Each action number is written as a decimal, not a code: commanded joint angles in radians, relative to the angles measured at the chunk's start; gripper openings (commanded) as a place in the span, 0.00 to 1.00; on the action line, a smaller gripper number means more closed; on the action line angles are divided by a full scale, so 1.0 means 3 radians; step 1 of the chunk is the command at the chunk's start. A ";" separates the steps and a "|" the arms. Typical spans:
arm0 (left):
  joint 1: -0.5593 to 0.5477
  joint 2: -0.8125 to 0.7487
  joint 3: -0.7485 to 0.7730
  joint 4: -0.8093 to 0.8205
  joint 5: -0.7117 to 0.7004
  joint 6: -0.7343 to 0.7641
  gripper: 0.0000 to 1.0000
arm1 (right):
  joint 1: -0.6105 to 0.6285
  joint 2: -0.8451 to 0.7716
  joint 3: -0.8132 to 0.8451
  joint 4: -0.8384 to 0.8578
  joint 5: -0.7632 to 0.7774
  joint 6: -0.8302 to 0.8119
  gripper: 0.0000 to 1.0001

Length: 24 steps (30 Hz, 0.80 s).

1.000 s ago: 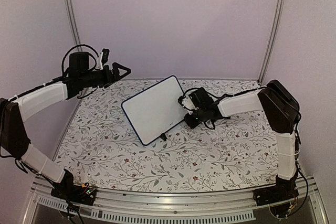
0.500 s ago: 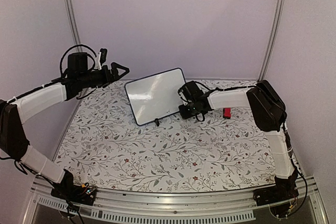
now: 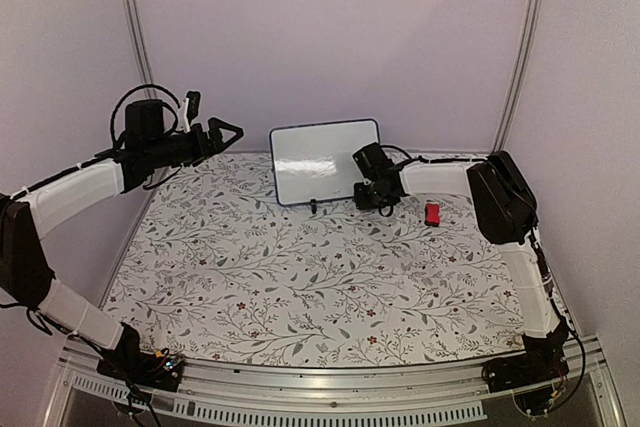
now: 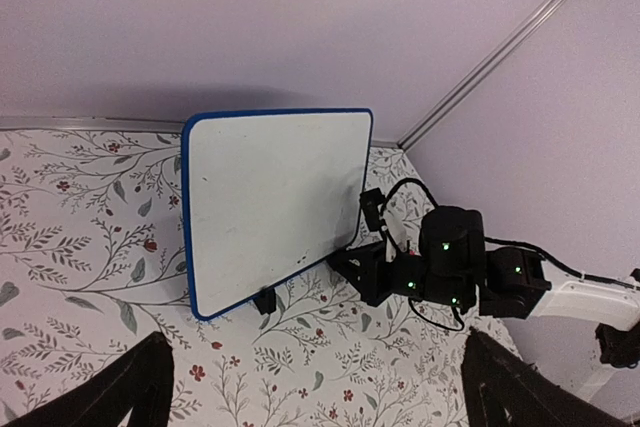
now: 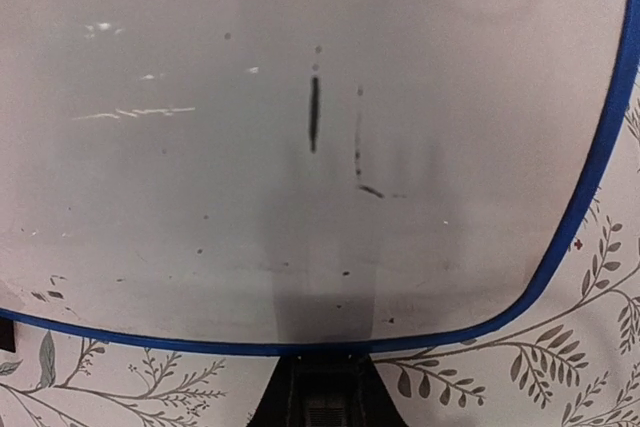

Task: Erase the whiteboard
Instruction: Move the whiteboard to the center of the board.

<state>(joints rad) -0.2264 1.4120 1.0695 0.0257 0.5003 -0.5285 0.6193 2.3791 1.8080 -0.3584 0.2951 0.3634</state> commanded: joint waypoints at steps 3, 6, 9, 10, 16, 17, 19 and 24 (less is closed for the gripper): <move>0.0044 -0.0094 -0.0050 0.0102 -0.0032 -0.0007 1.00 | -0.0132 0.0202 -0.0016 -0.0347 0.0317 0.0276 0.08; 0.0044 -0.0092 -0.0052 0.0103 -0.0031 -0.0022 1.00 | -0.0132 0.0181 -0.0061 -0.0363 0.0298 0.0291 0.19; 0.0041 -0.0090 -0.0061 0.0113 -0.0039 -0.0040 1.00 | -0.0132 0.0097 -0.0185 -0.0338 0.0312 0.0307 0.28; 0.0039 -0.0089 -0.0062 0.0118 -0.0039 -0.0045 1.00 | -0.0132 0.0049 -0.0241 -0.0299 0.0323 0.0314 0.30; 0.0035 -0.0133 -0.0051 0.0095 -0.0098 -0.0048 1.00 | -0.0119 -0.0270 -0.0550 -0.0168 0.0278 0.0328 0.43; 0.0023 -0.0160 -0.0041 0.0077 -0.0132 -0.0044 1.00 | -0.0110 -0.0324 -0.0597 -0.0164 0.0266 0.0328 0.45; -0.0022 -0.0215 0.0000 0.0009 -0.0220 -0.0014 1.00 | -0.0085 -0.0464 -0.0734 -0.0109 0.0229 0.0307 0.53; -0.0139 -0.0303 0.0228 -0.0417 -0.0394 0.0006 1.00 | -0.0005 -0.0843 -0.1149 0.0014 0.0088 0.0173 0.87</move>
<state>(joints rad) -0.2409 1.3575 1.0760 -0.0097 0.4305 -0.5388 0.5995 2.2204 1.5444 -0.3367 0.3573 0.4431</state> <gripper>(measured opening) 0.993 0.725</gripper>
